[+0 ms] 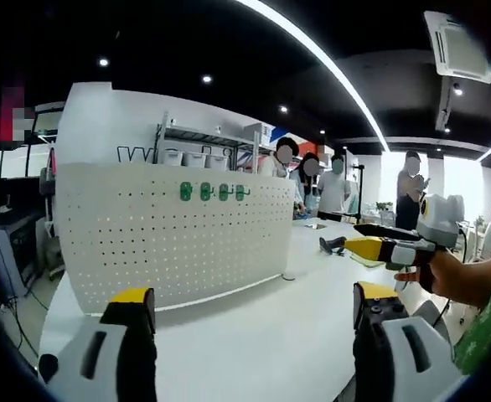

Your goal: Insert the hook assembly into the mounting plate slot until the hook locks in place.

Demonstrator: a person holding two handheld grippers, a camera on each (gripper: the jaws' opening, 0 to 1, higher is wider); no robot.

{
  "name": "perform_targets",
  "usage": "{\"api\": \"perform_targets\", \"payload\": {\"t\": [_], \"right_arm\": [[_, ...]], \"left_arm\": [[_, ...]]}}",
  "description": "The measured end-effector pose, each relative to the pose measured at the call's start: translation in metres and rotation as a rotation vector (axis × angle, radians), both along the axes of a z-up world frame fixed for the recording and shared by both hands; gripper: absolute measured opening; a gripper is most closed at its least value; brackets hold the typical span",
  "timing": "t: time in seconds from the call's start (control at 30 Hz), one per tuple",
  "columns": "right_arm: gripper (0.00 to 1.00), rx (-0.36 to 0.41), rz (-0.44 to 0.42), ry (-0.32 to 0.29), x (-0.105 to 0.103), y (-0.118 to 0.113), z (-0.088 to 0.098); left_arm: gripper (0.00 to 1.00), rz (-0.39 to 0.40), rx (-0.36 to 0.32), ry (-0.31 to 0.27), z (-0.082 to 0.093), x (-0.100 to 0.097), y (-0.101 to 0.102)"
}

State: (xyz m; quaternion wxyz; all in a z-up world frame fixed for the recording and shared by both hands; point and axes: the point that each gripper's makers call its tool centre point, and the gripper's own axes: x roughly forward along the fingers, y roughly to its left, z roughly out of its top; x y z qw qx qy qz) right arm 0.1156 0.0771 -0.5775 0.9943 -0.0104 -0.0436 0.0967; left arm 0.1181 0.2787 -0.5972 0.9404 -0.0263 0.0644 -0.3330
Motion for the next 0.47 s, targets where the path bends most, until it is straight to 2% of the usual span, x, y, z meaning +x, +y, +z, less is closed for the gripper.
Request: {"api": "perform_targets", "payload": {"t": [0.13, 0.23, 0.3, 0.47], "right_arm": [[0.85, -0.027, -0.009, -0.030, -0.003, 0.002, 0.005], [0.91, 0.007, -0.021, -0.050, -0.003, -0.001, 0.011], [0.94, 0.046, -0.025, -0.088, -0.005, -0.001, 0.017], [0.98, 0.063, -0.020, -0.022, -0.006, 0.002, 0.000]], "left_arm": [[1.00, 0.021, 0.009, -0.018, 0.002, -0.002, -0.002], [1.00, 0.034, 0.011, -0.019, 0.002, -0.002, -0.002], [1.00, 0.026, 0.003, -0.017, 0.000, -0.003, -0.004], [1.00, 0.025, 0.008, 0.000, -0.010, -0.006, -0.003]]}}
